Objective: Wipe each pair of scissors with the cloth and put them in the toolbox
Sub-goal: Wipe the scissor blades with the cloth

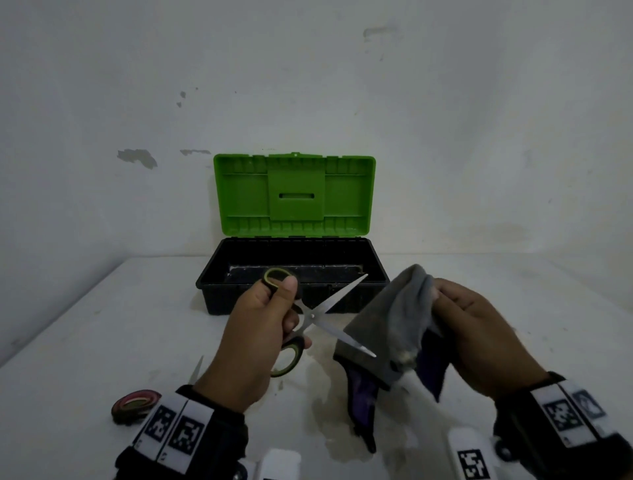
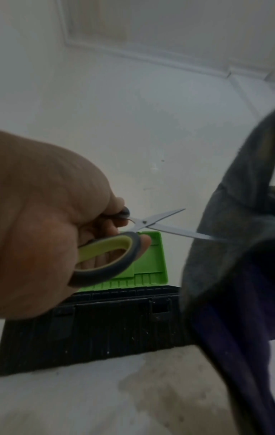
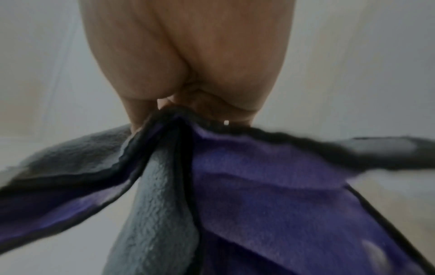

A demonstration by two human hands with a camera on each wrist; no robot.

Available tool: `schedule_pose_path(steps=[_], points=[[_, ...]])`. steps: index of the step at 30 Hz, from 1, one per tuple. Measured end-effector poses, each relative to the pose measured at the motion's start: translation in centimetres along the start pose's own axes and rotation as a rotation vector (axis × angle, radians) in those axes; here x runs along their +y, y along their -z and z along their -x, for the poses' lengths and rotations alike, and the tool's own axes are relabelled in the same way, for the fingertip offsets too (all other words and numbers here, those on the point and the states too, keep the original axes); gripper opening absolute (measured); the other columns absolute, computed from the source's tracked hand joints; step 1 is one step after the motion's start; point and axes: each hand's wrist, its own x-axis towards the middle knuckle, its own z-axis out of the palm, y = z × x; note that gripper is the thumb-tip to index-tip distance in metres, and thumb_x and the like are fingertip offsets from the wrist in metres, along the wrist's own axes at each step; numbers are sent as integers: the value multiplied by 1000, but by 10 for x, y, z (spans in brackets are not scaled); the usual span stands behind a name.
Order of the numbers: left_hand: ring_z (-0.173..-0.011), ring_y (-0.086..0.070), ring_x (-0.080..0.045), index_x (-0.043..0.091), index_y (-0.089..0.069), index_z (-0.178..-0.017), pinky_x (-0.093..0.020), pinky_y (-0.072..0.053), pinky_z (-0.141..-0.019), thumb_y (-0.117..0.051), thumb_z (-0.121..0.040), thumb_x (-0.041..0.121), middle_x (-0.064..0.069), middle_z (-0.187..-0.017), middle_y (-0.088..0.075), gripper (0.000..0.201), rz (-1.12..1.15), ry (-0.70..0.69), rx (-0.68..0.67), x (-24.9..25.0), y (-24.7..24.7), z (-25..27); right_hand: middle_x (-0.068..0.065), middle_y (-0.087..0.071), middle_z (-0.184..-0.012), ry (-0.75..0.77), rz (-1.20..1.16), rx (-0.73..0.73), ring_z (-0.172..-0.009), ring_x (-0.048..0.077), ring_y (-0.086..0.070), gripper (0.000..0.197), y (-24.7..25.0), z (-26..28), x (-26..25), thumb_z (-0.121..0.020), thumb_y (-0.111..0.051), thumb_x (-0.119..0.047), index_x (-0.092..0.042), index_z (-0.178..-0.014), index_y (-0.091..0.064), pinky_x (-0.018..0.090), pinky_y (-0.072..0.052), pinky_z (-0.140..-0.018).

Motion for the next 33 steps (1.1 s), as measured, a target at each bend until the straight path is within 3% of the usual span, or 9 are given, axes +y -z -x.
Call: schedule_pose_path(steps=[5,10,13,17,20,22,27,30,33], points=[[-49,-43,-9,11,-57,-82,-32,-53,-55,-50,-100,27,2,-55,-40,25,22,-25,20,-11,-12,2,13,-76,-99,-26,48,-9,-96,31,-71,28,-33,3,5,-92,-57,-27,-7,-98,-76,43,-56,-85],[-49,-43,-7,10,-60,-83,-34,-53,-56,-51,-99,26,5,-54,-42,24,-13,-56,37,-17,-16,5,-7,-76,-89,11,265,-154,-86,11,-70,18,-51,8,0,-94,-60,-27,-27,-87,-77,25,-56,-76],[-53,-43,-11,9,-61,-84,-35,-53,-57,-52,-99,27,0,-58,-42,24,-53,-77,55,-20,-16,4,-4,-70,-73,3,280,-98,-72,7,-64,27,-54,7,2,-95,-60,-31,-25,-72,-72,25,-51,-69],[-58,-42,-18,18,-60,-77,-44,-48,-62,-54,-97,29,2,-57,-43,24,-137,-126,53,-23,-17,4,-9,-72,-70,-47,386,-54,-68,3,-67,12,-61,3,9,-82,-79,-20,-23,-80,-68,14,-49,-62],[-55,-41,-14,16,-58,-79,-49,-50,-60,-54,-97,31,5,-56,-43,24,-200,-171,42,-22,-19,4,-5,-75,-74,-124,409,-27,-70,8,-72,14,-63,0,7,-78,-83,-27,-20,-83,-72,24,-58,-66],[-54,-38,-14,17,-57,-77,-41,-44,-54,-53,-97,31,5,-55,-41,25,-213,-202,38,-21,-19,5,1,-75,-72,-116,413,-69,-67,14,-70,12,-65,-1,3,-80,-81,-28,-17,-79,-76,30,-58,-66],[-54,-38,-9,18,-57,-78,-29,-38,-53,-53,-96,32,12,-54,-43,24,-227,-238,48,-22,-19,3,-10,-50,-48,-106,474,-131,-47,1,-44,35,-69,-5,0,-88,-74,-27,-17,-57,-61,13,-34,-50],[-58,-41,-14,19,-60,-79,-43,-45,-59,-54,-95,33,12,-54,-44,21,-197,-204,49,-21,-17,4,-12,-54,-52,-105,495,-157,-50,0,-47,35,-69,-3,1,-90,-71,-27,-25,-57,-59,13,-37,-51],[-61,-37,-20,15,-61,-82,-40,-40,-59,-54,-96,31,3,-58,-41,22,-149,-159,58,-20,-17,5,-16,-59,-56,-118,482,-167,-53,-3,-52,31,-68,-1,0,-91,-69,-26,-27,-61,-63,10,-39,-52]])
